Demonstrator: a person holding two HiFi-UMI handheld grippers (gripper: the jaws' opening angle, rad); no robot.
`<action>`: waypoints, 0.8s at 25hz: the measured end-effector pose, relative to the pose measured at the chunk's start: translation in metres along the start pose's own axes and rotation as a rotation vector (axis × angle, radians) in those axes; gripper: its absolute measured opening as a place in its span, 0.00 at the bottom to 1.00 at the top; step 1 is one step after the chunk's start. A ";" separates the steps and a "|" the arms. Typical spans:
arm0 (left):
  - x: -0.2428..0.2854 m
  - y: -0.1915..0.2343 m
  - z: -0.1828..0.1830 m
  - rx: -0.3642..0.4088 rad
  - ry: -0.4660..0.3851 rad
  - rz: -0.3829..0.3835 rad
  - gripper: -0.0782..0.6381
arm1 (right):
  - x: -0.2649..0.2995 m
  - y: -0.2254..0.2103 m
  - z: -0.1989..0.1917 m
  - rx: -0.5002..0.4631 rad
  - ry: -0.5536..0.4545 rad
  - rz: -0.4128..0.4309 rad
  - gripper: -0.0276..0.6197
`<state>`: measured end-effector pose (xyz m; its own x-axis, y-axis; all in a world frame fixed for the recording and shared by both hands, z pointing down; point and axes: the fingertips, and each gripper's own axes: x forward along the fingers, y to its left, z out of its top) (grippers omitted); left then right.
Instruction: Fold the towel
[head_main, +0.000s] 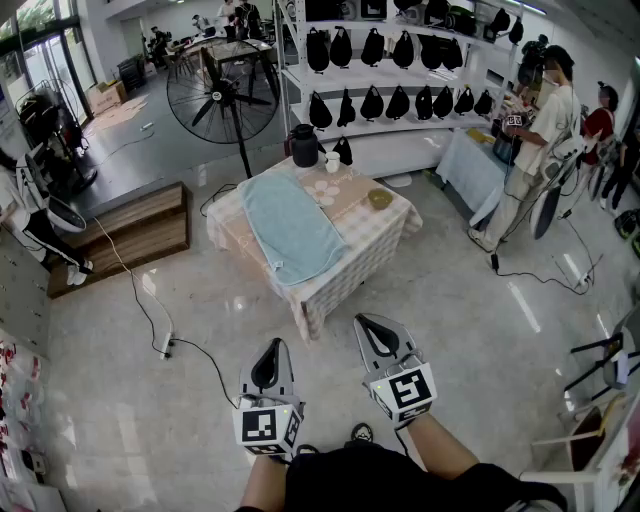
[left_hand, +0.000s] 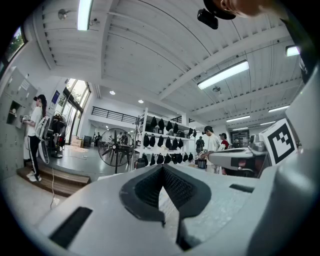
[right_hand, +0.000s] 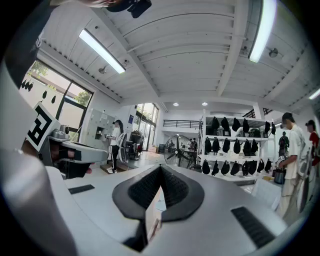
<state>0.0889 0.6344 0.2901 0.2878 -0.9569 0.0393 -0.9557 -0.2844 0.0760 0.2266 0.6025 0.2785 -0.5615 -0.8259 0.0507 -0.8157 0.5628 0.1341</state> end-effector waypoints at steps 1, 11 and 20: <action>0.001 -0.002 -0.002 -0.003 0.003 0.000 0.12 | 0.000 0.000 -0.002 0.003 0.002 0.003 0.04; 0.017 -0.025 -0.011 -0.029 0.024 -0.023 0.12 | -0.001 -0.013 -0.011 0.031 -0.006 0.055 0.04; 0.038 -0.046 -0.022 -0.065 0.058 0.000 0.46 | 0.000 -0.034 -0.023 0.001 0.017 0.168 0.43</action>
<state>0.1456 0.6123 0.3103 0.2927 -0.9512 0.0972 -0.9502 -0.2780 0.1409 0.2579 0.5823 0.2963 -0.6877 -0.7205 0.0888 -0.7105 0.6931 0.1218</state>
